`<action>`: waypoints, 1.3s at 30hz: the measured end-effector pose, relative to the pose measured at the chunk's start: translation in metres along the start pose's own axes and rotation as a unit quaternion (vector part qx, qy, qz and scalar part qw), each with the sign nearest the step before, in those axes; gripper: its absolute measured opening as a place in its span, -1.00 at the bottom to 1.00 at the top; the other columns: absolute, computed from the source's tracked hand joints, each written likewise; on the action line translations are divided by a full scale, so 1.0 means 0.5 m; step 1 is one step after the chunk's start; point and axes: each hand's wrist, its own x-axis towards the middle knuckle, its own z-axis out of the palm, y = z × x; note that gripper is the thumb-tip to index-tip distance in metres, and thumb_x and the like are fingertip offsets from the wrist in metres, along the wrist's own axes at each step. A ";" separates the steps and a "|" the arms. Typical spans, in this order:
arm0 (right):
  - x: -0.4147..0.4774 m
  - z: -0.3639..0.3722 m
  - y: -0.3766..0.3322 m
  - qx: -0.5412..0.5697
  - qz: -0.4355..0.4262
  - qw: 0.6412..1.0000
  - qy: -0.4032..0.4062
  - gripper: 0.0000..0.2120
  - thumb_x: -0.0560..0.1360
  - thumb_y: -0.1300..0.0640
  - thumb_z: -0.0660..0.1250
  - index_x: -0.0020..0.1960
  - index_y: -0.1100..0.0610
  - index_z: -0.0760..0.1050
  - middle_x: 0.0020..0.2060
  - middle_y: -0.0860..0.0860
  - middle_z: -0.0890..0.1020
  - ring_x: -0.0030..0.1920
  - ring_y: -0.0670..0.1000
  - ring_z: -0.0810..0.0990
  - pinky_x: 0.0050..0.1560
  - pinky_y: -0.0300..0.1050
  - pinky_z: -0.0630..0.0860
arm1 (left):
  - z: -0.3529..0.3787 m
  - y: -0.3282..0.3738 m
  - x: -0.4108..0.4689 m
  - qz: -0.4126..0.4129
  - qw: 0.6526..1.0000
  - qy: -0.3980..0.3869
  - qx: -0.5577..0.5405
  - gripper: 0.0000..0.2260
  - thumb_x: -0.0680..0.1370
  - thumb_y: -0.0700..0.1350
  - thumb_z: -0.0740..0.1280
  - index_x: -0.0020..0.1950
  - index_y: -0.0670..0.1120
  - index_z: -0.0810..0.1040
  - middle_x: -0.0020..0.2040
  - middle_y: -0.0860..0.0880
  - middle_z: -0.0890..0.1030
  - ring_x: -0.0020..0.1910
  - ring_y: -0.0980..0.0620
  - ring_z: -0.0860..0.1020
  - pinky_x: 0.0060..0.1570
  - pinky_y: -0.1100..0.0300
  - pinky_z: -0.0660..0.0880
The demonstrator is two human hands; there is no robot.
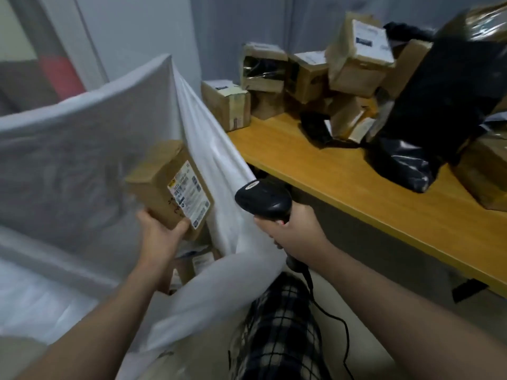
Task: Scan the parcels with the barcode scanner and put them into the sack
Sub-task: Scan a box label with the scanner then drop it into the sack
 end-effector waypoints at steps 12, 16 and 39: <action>0.152 0.138 0.113 -0.249 -0.014 0.965 -0.080 -0.71 0.50 -0.05 0.36 -0.32 -0.10 0.33 -0.42 -0.13 0.45 -0.36 -0.14 0.45 -0.45 -0.37 0.26 | 0.111 -0.170 0.209 0.057 0.825 -0.120 0.549 -0.59 0.55 0.04 0.30 0.32 -0.11 0.33 0.24 -0.16 0.41 0.24 -0.18 0.40 0.23 -0.04 0.35; 0.173 0.142 0.141 -0.266 0.003 0.959 -0.094 -0.74 0.50 -0.07 0.36 -0.29 -0.12 0.33 -0.39 -0.13 0.46 -0.34 -0.15 0.43 -0.41 -0.30 0.26 | 0.133 -0.198 0.224 0.066 0.799 -0.134 0.582 -0.62 0.57 -0.02 0.26 0.34 -0.10 0.32 0.26 -0.16 0.39 0.25 -0.16 0.38 0.24 -0.01 0.33; -0.044 -0.247 0.041 0.007 0.012 0.969 0.245 -0.74 0.45 0.08 0.47 -0.23 0.26 0.51 -0.48 0.05 0.55 -0.49 -0.04 0.55 -0.35 -0.06 0.49 | 0.268 0.272 -0.115 0.409 0.864 -0.141 0.259 -0.54 0.56 0.02 0.31 0.43 -0.03 0.35 0.29 -0.07 0.40 0.28 -0.08 0.33 0.24 0.08 0.25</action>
